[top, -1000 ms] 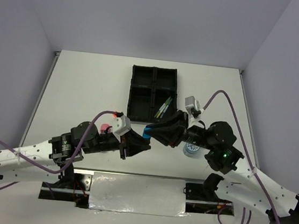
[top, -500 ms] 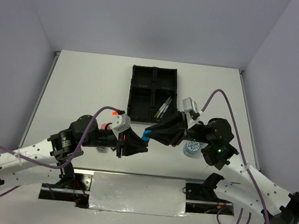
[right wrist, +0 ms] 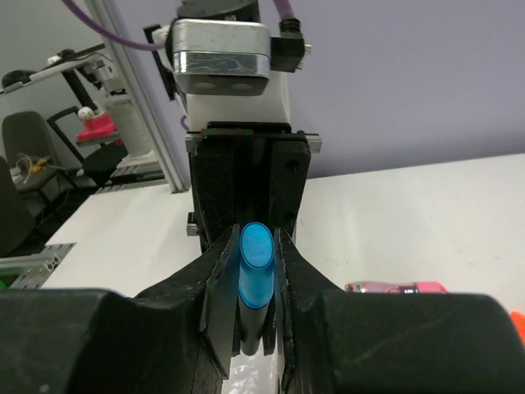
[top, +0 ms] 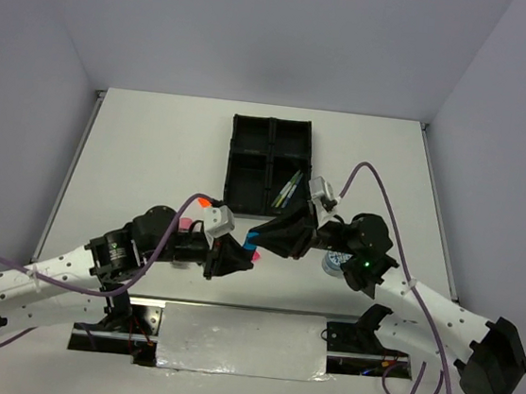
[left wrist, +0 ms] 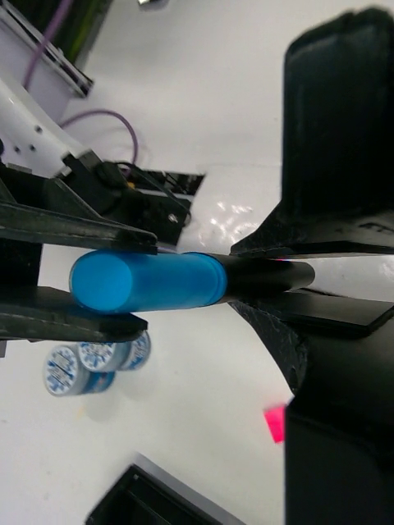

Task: Sort the stationery into containers
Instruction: Close the pen cap on the pen.

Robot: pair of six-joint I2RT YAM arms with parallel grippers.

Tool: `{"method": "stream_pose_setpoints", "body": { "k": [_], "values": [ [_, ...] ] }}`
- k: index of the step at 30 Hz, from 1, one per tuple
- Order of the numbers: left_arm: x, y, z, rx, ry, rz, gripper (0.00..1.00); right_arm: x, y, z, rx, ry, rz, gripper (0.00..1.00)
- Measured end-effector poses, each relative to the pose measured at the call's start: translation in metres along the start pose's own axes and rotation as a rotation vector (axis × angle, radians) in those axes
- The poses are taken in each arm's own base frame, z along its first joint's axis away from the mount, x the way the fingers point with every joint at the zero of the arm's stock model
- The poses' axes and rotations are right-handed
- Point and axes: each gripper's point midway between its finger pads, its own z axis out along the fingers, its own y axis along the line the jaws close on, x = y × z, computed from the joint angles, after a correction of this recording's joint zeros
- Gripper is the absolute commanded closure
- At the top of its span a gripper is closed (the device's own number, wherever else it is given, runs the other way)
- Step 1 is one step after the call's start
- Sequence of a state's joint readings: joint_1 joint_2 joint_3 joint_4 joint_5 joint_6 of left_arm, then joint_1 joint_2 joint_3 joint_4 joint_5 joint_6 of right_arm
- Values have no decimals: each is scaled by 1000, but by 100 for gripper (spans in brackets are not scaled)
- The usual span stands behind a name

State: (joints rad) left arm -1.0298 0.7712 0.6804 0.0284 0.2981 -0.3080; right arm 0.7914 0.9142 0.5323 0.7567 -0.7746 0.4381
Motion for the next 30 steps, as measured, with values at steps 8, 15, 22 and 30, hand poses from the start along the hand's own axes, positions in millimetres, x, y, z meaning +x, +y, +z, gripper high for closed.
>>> {"method": "stream_pose_setpoints", "body": {
  "k": [8,15,22,30],
  "values": [
    [18,19,-1,-38,124,-19,100,25,-16,-6,41,-70,86,100],
    [7,39,0,10,129,-150,100,20,-42,-2,105,-181,147,100],
    [-7,44,-3,56,98,-194,100,12,-53,-1,156,-230,147,100],
    [-30,47,-15,-2,-3,-121,100,-24,-48,5,217,-228,142,85]
  ]
}}
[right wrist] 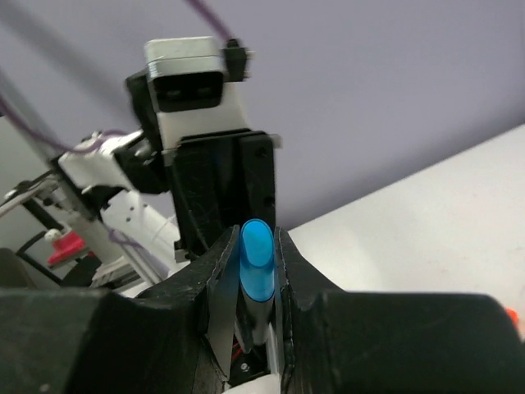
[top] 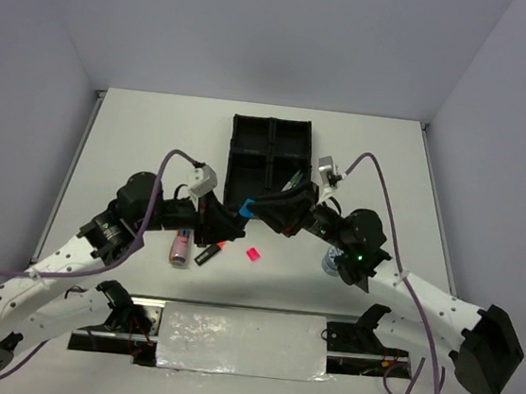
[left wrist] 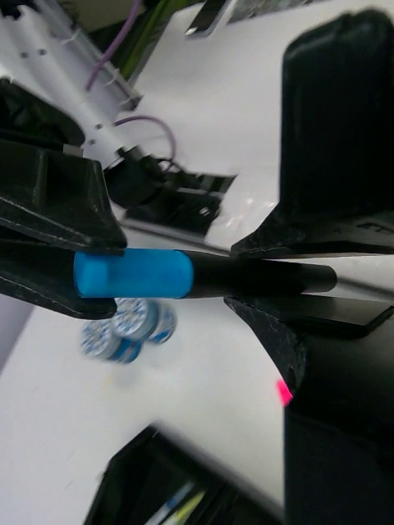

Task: Sort the stationery into containers
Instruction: Close the pen cap on the pen, then place the pen in the storage box.

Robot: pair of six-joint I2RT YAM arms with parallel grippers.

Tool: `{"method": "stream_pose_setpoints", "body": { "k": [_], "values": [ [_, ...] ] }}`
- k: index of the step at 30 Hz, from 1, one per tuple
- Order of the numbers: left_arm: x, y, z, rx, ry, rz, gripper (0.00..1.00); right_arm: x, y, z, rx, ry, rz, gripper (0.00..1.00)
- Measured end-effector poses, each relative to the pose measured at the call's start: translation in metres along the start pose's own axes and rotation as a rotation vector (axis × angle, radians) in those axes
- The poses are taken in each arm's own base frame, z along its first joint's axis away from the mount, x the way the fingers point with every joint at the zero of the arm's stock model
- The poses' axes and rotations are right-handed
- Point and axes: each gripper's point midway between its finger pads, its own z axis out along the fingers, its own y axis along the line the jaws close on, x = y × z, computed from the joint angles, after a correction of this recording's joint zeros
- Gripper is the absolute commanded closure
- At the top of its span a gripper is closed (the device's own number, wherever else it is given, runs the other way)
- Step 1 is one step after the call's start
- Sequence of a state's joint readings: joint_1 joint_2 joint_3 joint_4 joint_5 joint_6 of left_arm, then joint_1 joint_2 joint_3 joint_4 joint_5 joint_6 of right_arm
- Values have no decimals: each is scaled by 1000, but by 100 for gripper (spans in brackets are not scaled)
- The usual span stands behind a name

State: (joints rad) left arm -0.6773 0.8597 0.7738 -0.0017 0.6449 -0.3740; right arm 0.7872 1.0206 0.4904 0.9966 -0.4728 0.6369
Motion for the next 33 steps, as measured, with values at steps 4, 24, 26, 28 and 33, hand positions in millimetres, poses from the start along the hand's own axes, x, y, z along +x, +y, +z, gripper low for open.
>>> {"method": "stream_pose_setpoints", "body": {
  "k": [4,24,26,28,33],
  "values": [
    [-24,7,-9,-74,-137,72,100,-21,-2,17,103,65,10,79],
    [-19,163,22,-666,-115,-105,100,-77,-102,-58,823,174,10,20],
    [-17,183,29,-736,-94,-147,100,-84,-92,-69,844,158,-3,20],
    [-7,204,37,-805,-62,-195,100,-89,-83,-79,855,143,-14,20],
    [33,240,44,-938,35,-290,92,-85,-68,-99,871,151,-20,20]
  ]
}}
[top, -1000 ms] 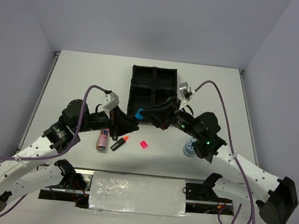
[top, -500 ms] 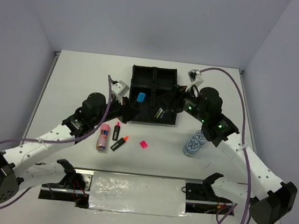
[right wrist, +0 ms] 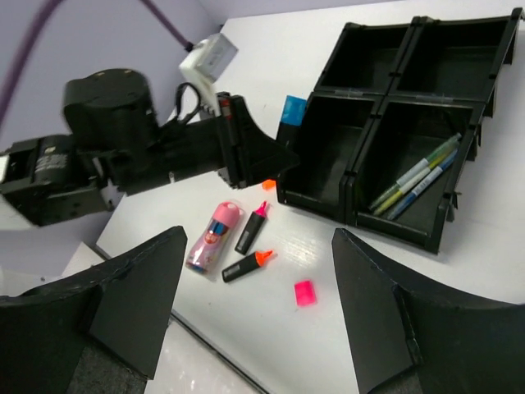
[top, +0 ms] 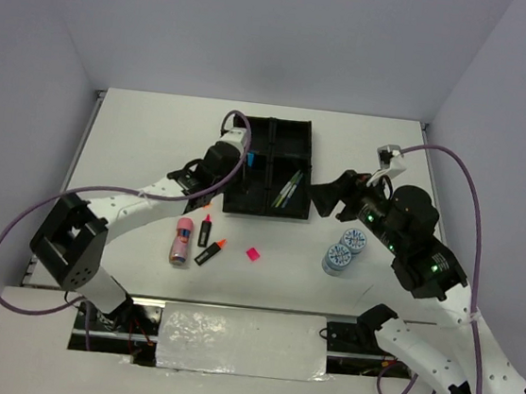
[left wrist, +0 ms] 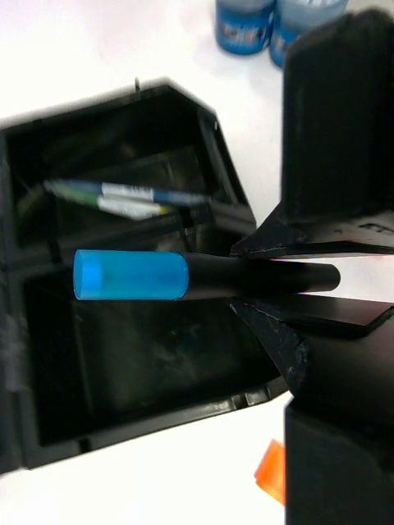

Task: Sort the stationery into containers
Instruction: Place the pen in the storage box, then pick up the pen from the center of the board.

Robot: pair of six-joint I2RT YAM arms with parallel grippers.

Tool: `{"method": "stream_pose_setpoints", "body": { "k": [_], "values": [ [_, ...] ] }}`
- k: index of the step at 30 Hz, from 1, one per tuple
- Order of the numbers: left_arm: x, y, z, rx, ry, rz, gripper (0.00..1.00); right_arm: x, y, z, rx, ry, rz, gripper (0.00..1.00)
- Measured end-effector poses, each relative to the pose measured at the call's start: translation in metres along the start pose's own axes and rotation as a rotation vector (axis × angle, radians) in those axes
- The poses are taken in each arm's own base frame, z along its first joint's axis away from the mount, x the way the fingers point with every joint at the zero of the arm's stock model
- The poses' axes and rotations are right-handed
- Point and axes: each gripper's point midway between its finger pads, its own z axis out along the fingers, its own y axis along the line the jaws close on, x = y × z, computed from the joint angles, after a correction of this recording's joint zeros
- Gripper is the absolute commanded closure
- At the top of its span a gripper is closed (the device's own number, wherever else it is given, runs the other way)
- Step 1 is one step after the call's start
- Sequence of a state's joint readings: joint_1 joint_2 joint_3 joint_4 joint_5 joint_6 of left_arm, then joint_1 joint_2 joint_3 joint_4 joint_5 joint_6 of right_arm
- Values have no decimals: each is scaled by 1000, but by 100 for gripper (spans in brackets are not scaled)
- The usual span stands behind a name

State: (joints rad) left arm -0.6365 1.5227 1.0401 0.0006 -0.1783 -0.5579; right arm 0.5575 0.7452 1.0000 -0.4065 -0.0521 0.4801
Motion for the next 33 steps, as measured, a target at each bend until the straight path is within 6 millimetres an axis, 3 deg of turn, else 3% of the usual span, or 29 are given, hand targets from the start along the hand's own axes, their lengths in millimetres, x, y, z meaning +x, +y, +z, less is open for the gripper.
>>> {"method": "stream_pose_setpoints", "body": {
  "k": [3,8,11,13,14,17,18,21,26,30,33],
  "values": [
    [13,11,12,-62,40,-17,83,5,-1,-9,-1,12,-6,20],
    [25,25,35,-118,79,-38,81,14,-5,-16,0,30,-11,20],
    [30,34,47,-141,101,-45,74,23,-9,-16,7,46,-16,20],
    [32,39,53,-152,110,-48,58,27,-11,-17,9,57,-19,20],
    [32,40,55,-157,112,-50,44,28,-11,-17,8,62,-21,20],
    [31,41,56,-152,115,-56,30,33,-12,-17,5,78,-24,20],
    [30,40,56,-149,112,-58,17,35,-13,-17,3,84,-24,20],
    [24,32,53,-114,100,-67,11,37,-12,-17,-2,92,-25,20],
    [-5,10,20,-13,35,-76,11,40,-8,-17,-27,109,-28,18],
    [-46,-16,-31,119,-64,-58,9,44,-8,-13,-35,134,-44,16],
    [-65,-25,-71,160,-120,-45,6,49,-10,-5,-25,178,-48,16]
  ]
}}
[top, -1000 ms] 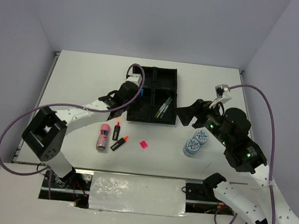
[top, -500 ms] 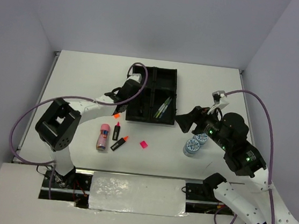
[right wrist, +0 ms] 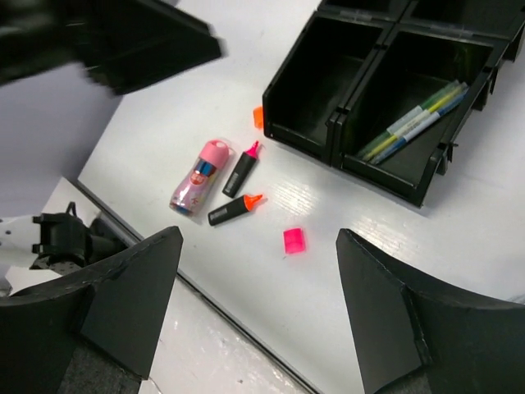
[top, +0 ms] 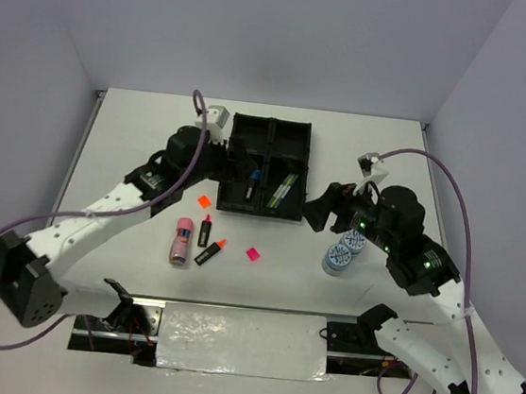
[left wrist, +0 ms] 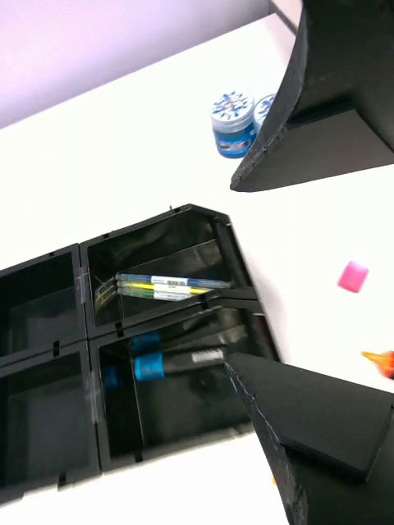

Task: Sort the stationery into containers
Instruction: Pick up the pen from the center of the board.

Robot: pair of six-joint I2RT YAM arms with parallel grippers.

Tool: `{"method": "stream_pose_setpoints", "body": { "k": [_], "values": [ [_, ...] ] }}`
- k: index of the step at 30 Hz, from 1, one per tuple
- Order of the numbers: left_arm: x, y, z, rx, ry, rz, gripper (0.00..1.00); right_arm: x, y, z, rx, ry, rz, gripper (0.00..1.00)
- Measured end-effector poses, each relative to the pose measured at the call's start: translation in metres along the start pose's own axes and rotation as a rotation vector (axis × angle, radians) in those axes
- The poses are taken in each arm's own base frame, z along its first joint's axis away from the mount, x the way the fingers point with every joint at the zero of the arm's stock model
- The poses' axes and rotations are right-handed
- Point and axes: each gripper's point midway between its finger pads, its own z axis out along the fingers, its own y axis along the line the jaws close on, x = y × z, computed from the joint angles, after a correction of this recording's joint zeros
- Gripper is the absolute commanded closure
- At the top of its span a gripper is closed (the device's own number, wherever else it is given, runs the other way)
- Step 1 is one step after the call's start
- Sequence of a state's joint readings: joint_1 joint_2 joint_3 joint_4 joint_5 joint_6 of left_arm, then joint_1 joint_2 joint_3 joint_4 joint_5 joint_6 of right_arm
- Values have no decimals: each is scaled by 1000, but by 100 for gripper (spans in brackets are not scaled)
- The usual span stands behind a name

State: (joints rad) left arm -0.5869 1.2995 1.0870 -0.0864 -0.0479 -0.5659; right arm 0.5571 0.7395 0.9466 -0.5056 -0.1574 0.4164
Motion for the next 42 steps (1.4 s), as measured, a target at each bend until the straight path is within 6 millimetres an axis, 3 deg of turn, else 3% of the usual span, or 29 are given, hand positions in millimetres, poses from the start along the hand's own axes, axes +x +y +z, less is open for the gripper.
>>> {"method": "stream_pose_setpoints", "body": {
  "k": [2,5,7,11,14,16,25,33,42],
  "values": [
    [-4,1,-24,-13,-20,7,7,1,0,7,3,29,1,0],
    [17,22,-55,-82,2,-4,7,13,-4,17,11,88,1,0],
    [44,42,-72,-142,53,-19,8,17,-4,20,7,110,5,0],
    [120,81,-93,-246,212,-43,10,19,-1,20,-12,121,6,0],
    [169,96,-104,-299,331,-34,10,24,3,22,-35,146,5,0],
    [188,99,-108,-320,386,-15,10,29,4,26,-40,169,-1,0],
    [224,100,-97,-373,504,55,15,46,11,29,-79,221,-51,0],
    [227,80,-84,-271,513,105,19,50,6,22,-70,211,-80,0],
    [235,79,-75,-266,537,128,19,43,0,18,-30,173,-92,0]
  ]
}}
